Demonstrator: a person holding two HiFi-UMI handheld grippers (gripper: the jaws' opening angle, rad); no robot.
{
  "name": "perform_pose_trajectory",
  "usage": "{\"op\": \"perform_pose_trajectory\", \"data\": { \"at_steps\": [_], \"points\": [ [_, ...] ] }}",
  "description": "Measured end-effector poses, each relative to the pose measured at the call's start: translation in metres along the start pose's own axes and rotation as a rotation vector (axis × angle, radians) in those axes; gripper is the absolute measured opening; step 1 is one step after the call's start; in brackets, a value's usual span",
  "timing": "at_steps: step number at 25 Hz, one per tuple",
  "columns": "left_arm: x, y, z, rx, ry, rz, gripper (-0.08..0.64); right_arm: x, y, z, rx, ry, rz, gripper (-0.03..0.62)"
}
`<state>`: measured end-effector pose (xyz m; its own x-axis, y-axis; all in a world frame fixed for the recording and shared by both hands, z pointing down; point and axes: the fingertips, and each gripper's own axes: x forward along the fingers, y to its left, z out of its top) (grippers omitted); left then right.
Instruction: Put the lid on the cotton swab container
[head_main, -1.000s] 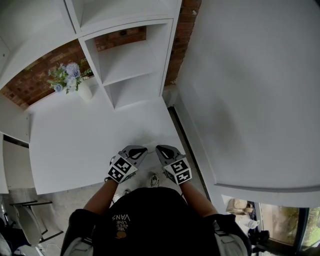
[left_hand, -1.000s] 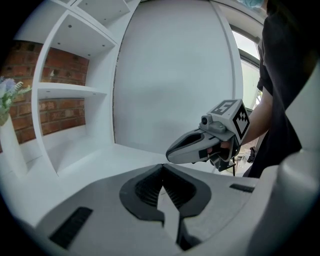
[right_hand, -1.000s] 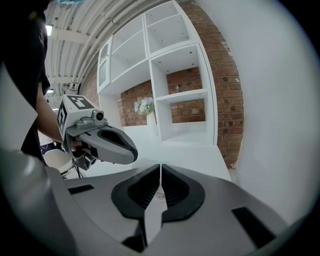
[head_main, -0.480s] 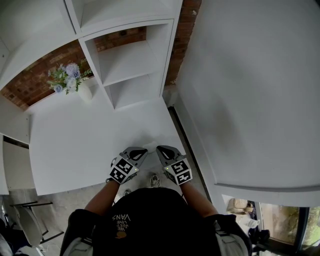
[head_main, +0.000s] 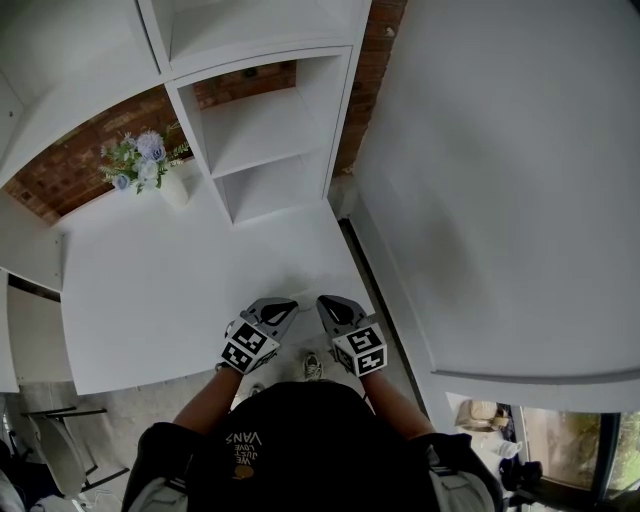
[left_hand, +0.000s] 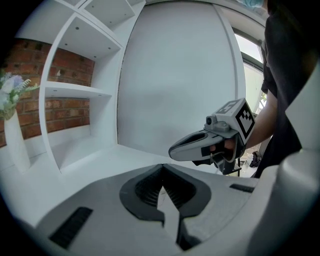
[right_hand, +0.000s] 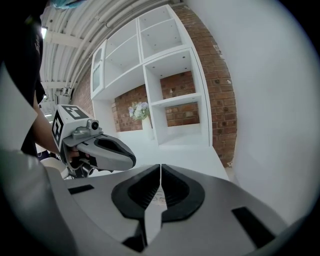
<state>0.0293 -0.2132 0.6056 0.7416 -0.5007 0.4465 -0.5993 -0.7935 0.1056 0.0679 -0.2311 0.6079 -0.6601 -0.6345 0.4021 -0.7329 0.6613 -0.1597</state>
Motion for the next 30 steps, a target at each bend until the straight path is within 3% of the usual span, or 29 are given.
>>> {"op": "perform_pose_trajectory", "data": {
  "at_steps": [12, 22, 30],
  "points": [
    [-0.048, -0.008, 0.022, 0.004, -0.089, -0.006, 0.006, -0.025, 0.025, 0.021, 0.051, -0.066, -0.076, 0.002],
    [-0.094, -0.028, 0.005, -0.030, -0.115, -0.022, 0.006, -0.052, 0.067, 0.015, 0.090, -0.084, -0.159, 0.002],
    [-0.134, -0.042, -0.012, -0.014, -0.120, -0.050, 0.006, -0.071, 0.108, 0.014, 0.103, -0.112, -0.207, 0.002]
  ]
}}
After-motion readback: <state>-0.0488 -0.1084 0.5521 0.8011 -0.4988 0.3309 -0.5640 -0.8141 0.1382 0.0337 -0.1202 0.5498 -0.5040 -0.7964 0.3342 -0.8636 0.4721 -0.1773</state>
